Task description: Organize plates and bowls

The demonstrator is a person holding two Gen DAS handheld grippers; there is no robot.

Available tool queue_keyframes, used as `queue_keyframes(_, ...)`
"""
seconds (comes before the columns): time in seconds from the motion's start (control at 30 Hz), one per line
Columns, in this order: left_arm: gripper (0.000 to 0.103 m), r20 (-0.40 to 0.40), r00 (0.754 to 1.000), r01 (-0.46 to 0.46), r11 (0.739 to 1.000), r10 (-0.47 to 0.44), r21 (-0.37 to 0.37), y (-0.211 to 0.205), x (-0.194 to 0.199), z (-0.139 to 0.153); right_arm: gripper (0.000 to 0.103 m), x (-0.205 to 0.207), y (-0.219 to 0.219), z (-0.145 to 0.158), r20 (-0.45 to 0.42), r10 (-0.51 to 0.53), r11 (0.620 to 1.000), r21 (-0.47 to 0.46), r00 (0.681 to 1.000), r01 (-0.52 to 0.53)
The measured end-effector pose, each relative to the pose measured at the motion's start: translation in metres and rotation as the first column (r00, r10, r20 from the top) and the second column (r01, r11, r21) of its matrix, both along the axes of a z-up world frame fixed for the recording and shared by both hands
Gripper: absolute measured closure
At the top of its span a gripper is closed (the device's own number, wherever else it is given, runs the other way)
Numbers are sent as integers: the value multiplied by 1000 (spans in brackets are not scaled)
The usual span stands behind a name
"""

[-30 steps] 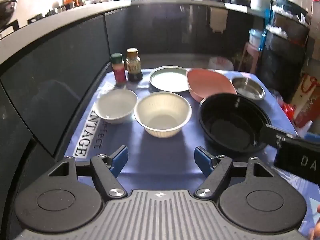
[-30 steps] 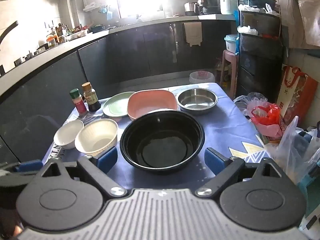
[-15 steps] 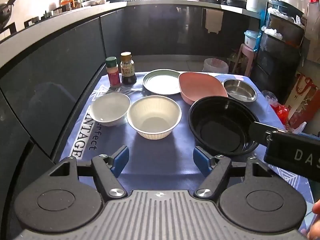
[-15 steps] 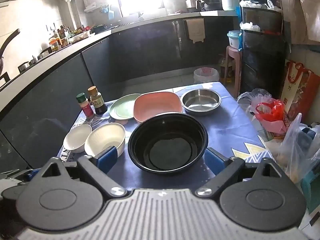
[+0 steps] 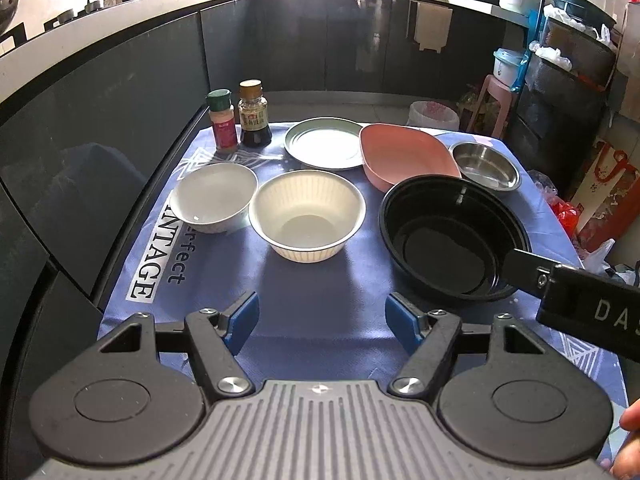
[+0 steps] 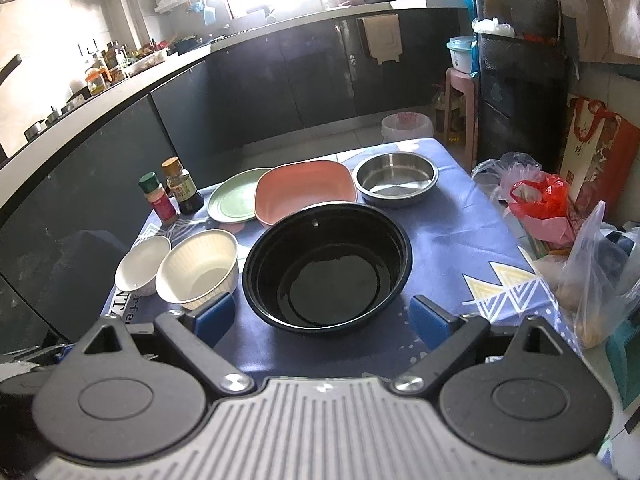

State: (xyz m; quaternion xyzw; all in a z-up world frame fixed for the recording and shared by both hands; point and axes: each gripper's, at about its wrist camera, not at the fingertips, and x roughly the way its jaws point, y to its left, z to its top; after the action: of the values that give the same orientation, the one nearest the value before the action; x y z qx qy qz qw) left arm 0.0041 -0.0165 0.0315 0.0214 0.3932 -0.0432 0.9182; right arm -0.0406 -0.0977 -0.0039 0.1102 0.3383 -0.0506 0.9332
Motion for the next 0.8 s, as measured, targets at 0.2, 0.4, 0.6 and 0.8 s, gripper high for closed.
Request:
queue_keyframes(0.2, 36, -4, 1000, -9, 1000, 9, 5, -1, 2, 0, 0, 2, -2, -1, -14, 1, 1000, 12, 1000, -1)
queue_keyframes(0.4, 36, -6, 1000, -7, 1000, 7, 8, -1, 3, -1, 0, 4, -5, -3, -19, -2, 1000, 18, 1000, 2)
queue_keyframes(0.6, 36, -19, 1000, -15, 1000, 15, 6, 0, 7, -4, 0, 5, -5, -6, -29, 0, 1000, 21, 1000, 1)
queue_keyframes(0.8, 37, -30, 999, -25, 1000, 25, 5, 2, 10, -7, 0, 8, -8, -9, -33, 1, 999, 34, 999, 1)
